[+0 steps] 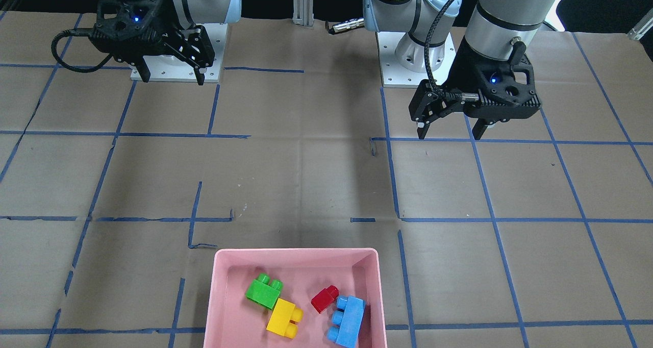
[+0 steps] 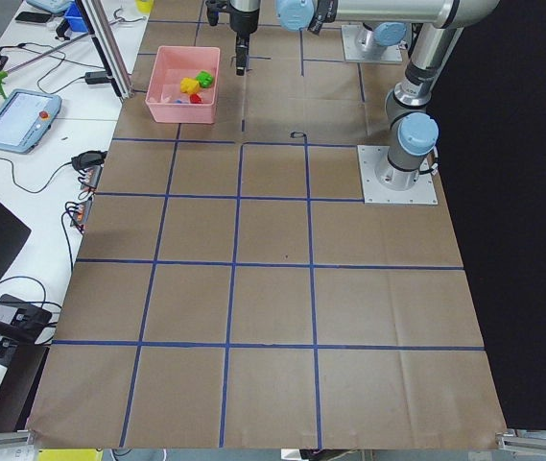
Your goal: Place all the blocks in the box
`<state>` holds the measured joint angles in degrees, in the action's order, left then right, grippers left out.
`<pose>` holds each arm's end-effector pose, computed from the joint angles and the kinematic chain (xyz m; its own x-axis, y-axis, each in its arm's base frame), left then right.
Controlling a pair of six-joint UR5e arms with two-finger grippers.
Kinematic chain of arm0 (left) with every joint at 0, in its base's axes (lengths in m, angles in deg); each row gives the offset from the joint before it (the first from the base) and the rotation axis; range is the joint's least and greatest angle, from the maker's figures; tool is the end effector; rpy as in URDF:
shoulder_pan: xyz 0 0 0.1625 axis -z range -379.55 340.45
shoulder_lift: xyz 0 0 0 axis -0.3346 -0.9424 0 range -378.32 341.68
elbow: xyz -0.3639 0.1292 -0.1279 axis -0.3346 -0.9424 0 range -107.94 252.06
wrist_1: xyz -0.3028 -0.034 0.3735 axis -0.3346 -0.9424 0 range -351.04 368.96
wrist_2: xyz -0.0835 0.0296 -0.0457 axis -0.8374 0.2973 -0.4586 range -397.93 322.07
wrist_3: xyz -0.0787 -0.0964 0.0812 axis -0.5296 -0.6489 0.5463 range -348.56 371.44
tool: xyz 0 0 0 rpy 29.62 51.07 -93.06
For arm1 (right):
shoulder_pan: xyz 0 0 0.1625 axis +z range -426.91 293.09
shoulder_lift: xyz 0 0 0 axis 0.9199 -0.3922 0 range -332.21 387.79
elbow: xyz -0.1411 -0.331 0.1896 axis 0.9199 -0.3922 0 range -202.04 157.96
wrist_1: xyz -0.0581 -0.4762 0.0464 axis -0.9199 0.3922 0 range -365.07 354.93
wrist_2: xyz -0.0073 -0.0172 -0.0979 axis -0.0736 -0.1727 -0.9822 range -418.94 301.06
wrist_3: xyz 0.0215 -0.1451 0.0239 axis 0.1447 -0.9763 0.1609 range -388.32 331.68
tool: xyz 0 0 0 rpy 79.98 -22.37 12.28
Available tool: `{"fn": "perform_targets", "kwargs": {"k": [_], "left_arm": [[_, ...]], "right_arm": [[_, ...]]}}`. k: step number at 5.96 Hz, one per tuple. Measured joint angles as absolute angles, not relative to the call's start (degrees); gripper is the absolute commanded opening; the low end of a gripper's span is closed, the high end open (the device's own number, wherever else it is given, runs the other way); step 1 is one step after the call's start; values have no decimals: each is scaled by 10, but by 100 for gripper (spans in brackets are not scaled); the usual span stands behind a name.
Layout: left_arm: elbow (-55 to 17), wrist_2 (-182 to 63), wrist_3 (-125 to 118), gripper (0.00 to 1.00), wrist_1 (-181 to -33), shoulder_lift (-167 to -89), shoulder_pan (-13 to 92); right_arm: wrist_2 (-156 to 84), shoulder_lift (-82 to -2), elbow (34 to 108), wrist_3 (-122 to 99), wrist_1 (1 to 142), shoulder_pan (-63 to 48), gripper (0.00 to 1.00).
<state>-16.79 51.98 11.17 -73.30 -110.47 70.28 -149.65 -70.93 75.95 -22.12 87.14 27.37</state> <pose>-0.1318 -0.5952 0.4250 -1.0000 -0.0075 0.0020 -0.0076 0.9931 -0.1174 0.1691 -0.4974 0.4271 -0.9994 0.0339 0.0069 0.0335 0.9981 -0.0523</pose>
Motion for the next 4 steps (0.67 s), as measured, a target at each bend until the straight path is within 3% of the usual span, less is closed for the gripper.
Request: {"fn": "perform_targets", "kwargs": {"k": [4], "left_arm": [[-168, 520, 112, 100, -732, -1105, 703]], "right_arm": [[-1500, -710, 762, -221, 877, 273, 100]]}}
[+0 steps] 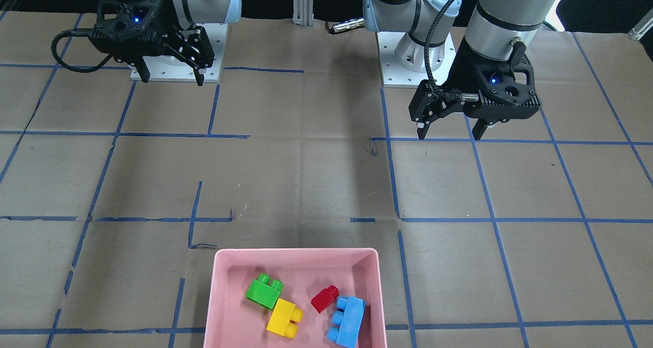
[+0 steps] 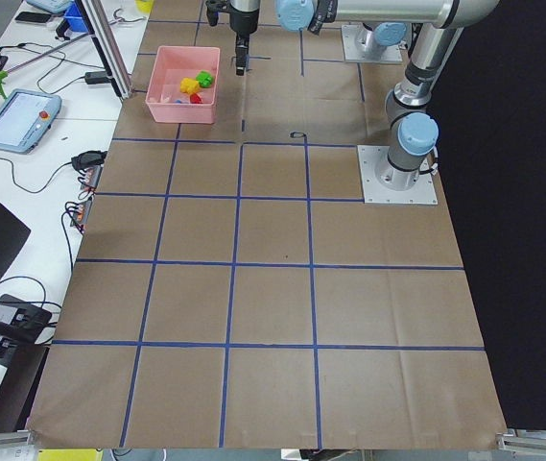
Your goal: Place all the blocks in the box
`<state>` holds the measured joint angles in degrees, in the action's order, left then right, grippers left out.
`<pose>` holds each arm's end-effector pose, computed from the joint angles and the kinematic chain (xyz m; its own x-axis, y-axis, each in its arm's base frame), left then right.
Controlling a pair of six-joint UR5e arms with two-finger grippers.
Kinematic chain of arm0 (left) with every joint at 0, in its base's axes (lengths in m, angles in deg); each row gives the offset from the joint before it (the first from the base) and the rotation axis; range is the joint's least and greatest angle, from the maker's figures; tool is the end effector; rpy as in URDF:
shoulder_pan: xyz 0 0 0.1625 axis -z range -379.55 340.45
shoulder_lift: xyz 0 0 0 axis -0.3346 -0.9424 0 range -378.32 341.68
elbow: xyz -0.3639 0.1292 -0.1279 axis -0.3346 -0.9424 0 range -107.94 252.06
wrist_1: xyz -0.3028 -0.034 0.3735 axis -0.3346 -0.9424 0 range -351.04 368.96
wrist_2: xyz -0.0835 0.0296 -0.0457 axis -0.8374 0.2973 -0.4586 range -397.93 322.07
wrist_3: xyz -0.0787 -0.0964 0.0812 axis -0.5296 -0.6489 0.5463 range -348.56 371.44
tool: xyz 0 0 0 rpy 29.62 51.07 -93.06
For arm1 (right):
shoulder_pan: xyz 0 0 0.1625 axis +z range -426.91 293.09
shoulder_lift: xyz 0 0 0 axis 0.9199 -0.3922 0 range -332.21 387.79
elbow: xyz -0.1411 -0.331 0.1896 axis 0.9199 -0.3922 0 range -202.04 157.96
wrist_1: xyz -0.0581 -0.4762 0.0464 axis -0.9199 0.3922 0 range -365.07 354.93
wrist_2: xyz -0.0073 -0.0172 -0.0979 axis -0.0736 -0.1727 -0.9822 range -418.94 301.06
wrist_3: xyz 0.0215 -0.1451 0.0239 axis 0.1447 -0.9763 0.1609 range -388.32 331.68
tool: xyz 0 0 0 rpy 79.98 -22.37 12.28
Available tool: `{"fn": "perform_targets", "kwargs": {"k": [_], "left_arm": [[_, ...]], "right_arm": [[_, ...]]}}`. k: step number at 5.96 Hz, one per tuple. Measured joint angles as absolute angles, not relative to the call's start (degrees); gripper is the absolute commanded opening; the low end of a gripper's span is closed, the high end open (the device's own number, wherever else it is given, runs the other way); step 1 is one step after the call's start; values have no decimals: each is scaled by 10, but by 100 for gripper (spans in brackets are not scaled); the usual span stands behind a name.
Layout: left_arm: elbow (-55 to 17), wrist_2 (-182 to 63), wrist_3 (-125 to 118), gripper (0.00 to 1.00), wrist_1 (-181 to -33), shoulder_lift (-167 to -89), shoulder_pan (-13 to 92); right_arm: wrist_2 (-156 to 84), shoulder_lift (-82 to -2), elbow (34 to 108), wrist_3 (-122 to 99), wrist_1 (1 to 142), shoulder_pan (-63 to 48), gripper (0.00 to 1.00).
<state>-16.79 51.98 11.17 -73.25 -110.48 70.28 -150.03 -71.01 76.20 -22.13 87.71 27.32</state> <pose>-0.1318 -0.5954 0.4250 -1.0000 -0.0075 0.0021 -0.0076 0.9930 -0.1181 0.1677 -0.4981 0.4264 -0.9993 0.0350 0.0127 0.0342 0.9976 -0.0599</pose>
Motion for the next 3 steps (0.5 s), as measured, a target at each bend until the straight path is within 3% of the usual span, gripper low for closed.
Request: {"fn": "perform_targets", "kwargs": {"k": [3], "left_arm": [[-168, 520, 112, 100, -732, -1105, 704]], "right_arm": [[-1503, -710, 761, -221, 891, 273, 100]]}}
